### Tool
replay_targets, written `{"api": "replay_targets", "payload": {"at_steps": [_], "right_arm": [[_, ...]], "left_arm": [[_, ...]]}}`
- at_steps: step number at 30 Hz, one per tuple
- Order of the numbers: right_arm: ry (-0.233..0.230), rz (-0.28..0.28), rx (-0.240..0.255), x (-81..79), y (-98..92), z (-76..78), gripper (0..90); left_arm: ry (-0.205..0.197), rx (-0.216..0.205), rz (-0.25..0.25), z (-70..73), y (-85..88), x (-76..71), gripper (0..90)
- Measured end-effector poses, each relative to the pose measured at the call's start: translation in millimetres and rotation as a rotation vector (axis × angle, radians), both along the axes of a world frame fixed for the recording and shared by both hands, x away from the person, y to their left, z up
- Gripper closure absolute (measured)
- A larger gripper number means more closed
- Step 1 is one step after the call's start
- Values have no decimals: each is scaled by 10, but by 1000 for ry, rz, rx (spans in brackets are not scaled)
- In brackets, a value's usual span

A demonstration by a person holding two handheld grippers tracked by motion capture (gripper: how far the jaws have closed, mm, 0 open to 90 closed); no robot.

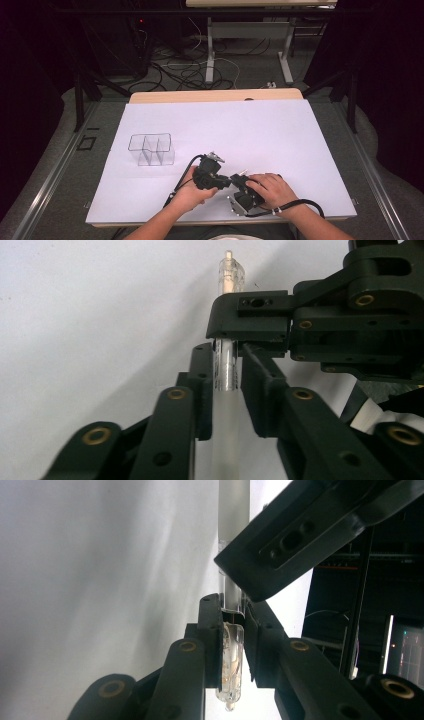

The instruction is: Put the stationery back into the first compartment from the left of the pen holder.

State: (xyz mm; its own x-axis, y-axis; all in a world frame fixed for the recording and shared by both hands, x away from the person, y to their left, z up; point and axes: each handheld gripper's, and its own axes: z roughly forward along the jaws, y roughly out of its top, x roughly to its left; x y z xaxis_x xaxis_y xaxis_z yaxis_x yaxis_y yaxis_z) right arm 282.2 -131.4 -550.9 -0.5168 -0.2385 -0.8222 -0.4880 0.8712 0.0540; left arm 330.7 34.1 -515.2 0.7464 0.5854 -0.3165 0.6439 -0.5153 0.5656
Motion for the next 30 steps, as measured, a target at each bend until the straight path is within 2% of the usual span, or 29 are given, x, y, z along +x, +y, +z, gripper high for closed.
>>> {"api": "replay_targets", "payload": {"at_steps": [3,4,5,6,8,9,10,12,13,14,16,19,21,23,26,27,30], "right_arm": [[8,-8,1,16,-11,-9,793],[12,-12,12,18,-13,-18,793],[11,-31,15,8,-20,-21,793],[5,-25,33,13,-23,-35,793],[0,-21,33,17,-21,-28,794],[23,-29,-13,19,-17,1,793],[-4,-17,22,20,-23,-20,794],[22,-25,10,20,-25,-11,794],[19,-18,2,27,-22,-2,794],[3,-10,23,32,-30,-8,793],[10,-16,40,32,-31,-13,794],[20,-15,44,36,-36,-4,794],[36,-39,9,23,-37,36,794],[35,-34,60,29,-44,9,794],[44,-35,58,35,-51,27,794],[32,-29,77,40,-53,18,794],[44,-52,99,31,-59,21,794]], "left_arm": [[3,-9,19,20,30,5,669],[-7,-18,26,22,41,8,656],[-7,-23,32,31,57,10,634],[-10,-25,39,38,74,16,604],[-18,-28,60,52,111,23,565],[-18,-26,64,63,137,31,549],[-23,-30,72,69,161,37,527],[-38,-43,102,81,211,43,483],[-47,-44,116,91,241,46,463],[-55,-46,130,100,274,51,444],[-78,-60,162,112,332,54,400],[-118,-44,177,143,443,62,351],[-135,-50,202,157,508,62,318],[-157,-50,214,175,573,60,282],[-189,-45,233,197,671,46,236],[-194,-49,235,202,708,42,222],[-221,-42,254,220,820,16,175]]}}
